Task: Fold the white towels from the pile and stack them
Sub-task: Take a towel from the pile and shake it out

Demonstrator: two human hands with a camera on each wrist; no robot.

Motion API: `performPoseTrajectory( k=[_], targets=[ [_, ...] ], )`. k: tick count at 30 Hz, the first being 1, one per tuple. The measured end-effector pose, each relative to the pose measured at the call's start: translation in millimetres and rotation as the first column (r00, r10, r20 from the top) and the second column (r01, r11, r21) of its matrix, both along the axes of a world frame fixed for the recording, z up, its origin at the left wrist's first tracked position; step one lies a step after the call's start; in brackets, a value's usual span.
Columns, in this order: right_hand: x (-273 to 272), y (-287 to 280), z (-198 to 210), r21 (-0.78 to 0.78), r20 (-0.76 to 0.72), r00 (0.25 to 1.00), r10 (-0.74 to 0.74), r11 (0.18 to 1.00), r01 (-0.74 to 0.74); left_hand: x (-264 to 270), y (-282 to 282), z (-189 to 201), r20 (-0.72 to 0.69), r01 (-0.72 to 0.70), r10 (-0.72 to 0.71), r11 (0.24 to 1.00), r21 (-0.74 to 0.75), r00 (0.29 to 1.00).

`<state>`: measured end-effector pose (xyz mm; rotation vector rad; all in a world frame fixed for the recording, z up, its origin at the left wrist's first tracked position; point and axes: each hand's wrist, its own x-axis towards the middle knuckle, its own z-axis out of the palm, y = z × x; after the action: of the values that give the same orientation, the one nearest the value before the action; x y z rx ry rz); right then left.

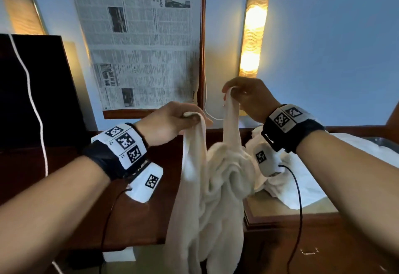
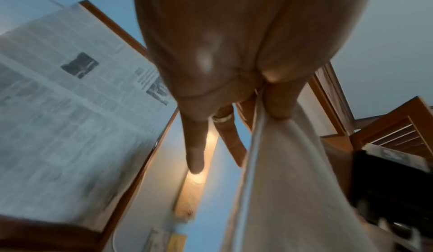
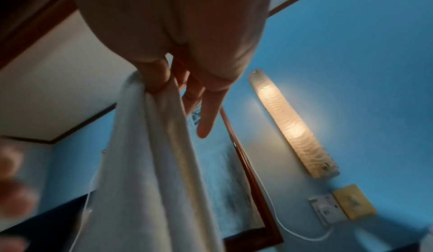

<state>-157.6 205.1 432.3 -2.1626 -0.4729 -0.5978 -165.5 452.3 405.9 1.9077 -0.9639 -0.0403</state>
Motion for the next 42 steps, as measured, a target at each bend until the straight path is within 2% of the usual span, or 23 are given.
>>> performPoseTrajectory(
  k=[2, 4, 7, 11, 17, 22, 25, 31, 35, 39, 42],
  targets=[
    [-11, 11, 11, -0.031, 0.041, 0.999, 0.022, 0.999, -0.020, 1, 9, 19, 0.149, -0.032, 0.034, 0.999, -0.021, 0.988],
    [-22, 23, 21, -0.053, 0.102, 0.994, 0.029, 0.998, -0.024, 1, 19, 34, 0.225, -0.076, 0.101, 0.990, -0.115, 0.969],
    [-37, 38, 34, 0.041, 0.153, 0.986, 0.063, 0.997, -0.070, 3, 26, 46, 0.353, -0.177, 0.230, 0.969, -0.174, 0.907],
    [-55, 51, 53, 0.169, 0.172, 0.977, 0.122, 0.974, -0.151, 1, 26, 53, 0.321, -0.180, 0.305, 0.913, -0.365, 0.897],
    [-73, 69, 79, 0.072, 0.248, 0.942, 0.225, 0.966, -0.250, -15, 21, 72, 0.174, -0.095, 0.217, 0.844, -0.527, 0.961],
    [-81, 80, 89, 0.033, 0.212, 0.939, 0.272, 0.958, -0.285, -28, 21, 81, 0.213, 0.006, 0.119, 0.861, -0.508, 0.970],
    [-84, 82, 90, 0.069, 0.187, 0.943, 0.276, 0.954, -0.292, -31, 23, 84, 0.218, 0.043, 0.077, 0.866, -0.499, 0.973],
    [-85, 89, 87, 0.148, 0.111, 0.932, 0.344, 0.922, -0.358, -29, 28, 89, 0.226, 0.036, 0.087, 0.872, -0.488, 0.970],
    [-83, 95, 77, 0.244, -0.041, 0.867, 0.497, 0.846, -0.474, -21, 35, 90, 0.199, 0.035, 0.078, 0.860, -0.509, 0.977],
    [-76, 99, 54, 0.329, -0.183, 0.810, 0.557, 0.811, -0.484, -16, 37, 82, 0.181, -0.009, 0.090, 0.914, -0.405, 0.979],
    [-70, 99, 34, 0.395, -0.229, 0.787, 0.573, 0.794, -0.463, -9, 40, 67, 0.130, -0.077, 0.123, 0.946, -0.315, 0.984]
  ],
)
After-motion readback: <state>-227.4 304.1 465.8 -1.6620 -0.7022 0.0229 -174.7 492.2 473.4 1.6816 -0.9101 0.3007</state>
